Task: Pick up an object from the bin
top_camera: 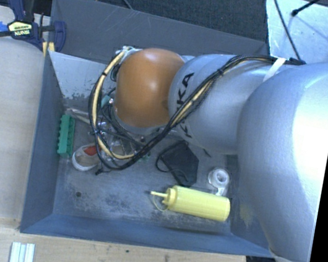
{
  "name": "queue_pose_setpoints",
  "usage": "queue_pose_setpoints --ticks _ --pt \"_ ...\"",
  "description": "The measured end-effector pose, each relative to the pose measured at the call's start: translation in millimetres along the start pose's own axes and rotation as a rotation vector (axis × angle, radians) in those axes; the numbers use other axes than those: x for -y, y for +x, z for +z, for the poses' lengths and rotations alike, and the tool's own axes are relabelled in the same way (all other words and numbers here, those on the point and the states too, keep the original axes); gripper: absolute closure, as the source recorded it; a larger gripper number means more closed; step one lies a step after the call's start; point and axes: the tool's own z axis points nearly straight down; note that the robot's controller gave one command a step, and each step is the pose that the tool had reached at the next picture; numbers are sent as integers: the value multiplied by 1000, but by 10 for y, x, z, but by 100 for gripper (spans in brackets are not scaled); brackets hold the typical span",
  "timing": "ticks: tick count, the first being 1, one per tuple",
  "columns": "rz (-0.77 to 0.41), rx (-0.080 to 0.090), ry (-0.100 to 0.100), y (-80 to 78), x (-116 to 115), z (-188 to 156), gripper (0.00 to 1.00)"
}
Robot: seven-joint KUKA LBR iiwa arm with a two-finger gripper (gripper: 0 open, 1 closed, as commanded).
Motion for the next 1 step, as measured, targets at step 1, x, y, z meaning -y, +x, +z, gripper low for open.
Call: queue_pose_setpoints --ticks 1 --pt "1 -7 0 12 0 -58 100"
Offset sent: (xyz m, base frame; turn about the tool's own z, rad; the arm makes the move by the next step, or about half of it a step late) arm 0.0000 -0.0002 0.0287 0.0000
